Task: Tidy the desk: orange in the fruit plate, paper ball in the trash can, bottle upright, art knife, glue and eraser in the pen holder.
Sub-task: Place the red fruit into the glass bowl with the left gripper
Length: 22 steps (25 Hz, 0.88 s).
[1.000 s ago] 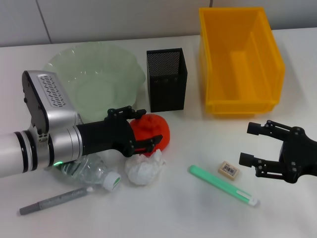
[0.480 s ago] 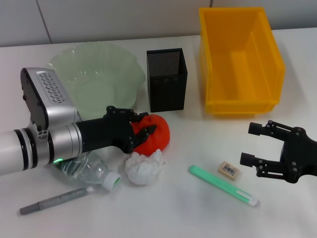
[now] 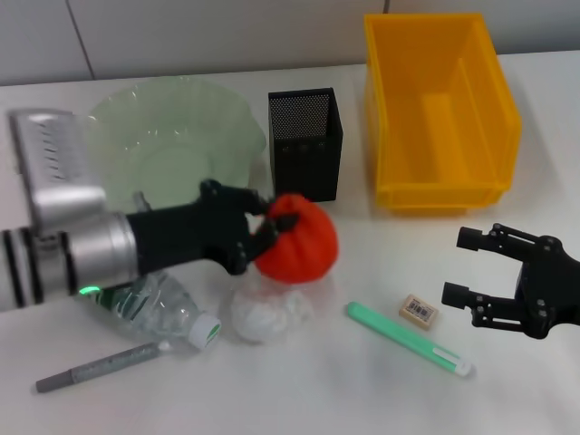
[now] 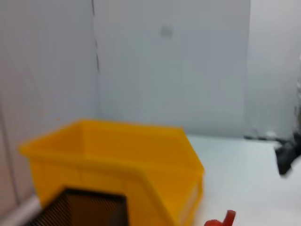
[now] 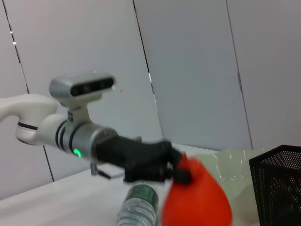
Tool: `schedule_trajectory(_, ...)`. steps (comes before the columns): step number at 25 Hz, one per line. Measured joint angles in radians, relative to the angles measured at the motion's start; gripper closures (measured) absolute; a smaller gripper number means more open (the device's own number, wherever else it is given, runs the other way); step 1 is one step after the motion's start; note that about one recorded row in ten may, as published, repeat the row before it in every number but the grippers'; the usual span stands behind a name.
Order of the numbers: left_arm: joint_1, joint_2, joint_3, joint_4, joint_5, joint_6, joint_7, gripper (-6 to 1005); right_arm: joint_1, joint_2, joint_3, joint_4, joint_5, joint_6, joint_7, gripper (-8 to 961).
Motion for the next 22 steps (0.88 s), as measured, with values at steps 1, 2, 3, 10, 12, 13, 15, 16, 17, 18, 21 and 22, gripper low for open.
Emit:
schedule_trajectory(1,0.02,0.001,-0.028,0.036,0.0,0.015,0.0,809,-0.001,0.0,0.0,0.0,0.0,-0.001,0.0,123)
schedule_trajectory(2,0.045,0.002,-0.069,0.079,0.0,0.024,0.0,820,-0.004,0.0,0.0,0.0,0.0,-0.002,0.0,123)
schedule_trajectory(3,0.045,0.002,-0.069,0.079,0.0,0.024,0.0,825,-0.004,0.0,0.0,0.0,0.0,-0.002,0.0,123)
schedule_trajectory(10,0.02,0.003,-0.223,0.088,0.005,-0.016,0.022,862,-0.007,0.001,0.0,0.0,0.0,-0.006,0.002,122)
schedule_trajectory(12,-0.021,-0.001,-0.236,0.053,0.004,-0.116,0.031,875,-0.007,0.001,0.0,0.0,0.0,-0.007,0.004,122)
schedule_trajectory(13,-0.021,-0.001,-0.236,0.053,0.004,-0.116,0.031,884,-0.007,0.001,0.0,0.0,0.0,-0.007,0.004,123)
schedule_trajectory(15,-0.055,-0.002,-0.235,0.014,0.004,-0.203,0.032,901,-0.007,0.001,-0.001,0.0,0.0,-0.008,0.005,124)
schedule_trajectory(16,-0.063,-0.003,-0.235,0.003,0.003,-0.226,0.035,909,-0.007,0.002,-0.001,0.0,0.0,-0.008,0.005,125)
schedule_trajectory(17,-0.076,-0.006,-0.236,-0.013,-0.006,-0.288,0.049,913,-0.007,0.002,-0.002,0.0,0.0,-0.009,0.006,125)
schedule_trajectory(18,-0.076,-0.006,-0.236,-0.013,-0.006,-0.288,0.049,918,-0.007,0.002,-0.002,0.0,0.0,-0.009,0.006,126)
schedule_trajectory(21,-0.08,-0.009,-0.229,-0.022,-0.042,-0.377,0.053,931,-0.007,0.002,-0.004,0.0,0.001,-0.01,0.006,128)
schedule_trajectory(22,-0.08,-0.01,-0.227,-0.023,-0.055,-0.399,0.053,935,-0.007,0.002,-0.004,0.0,0.001,-0.011,0.007,129)
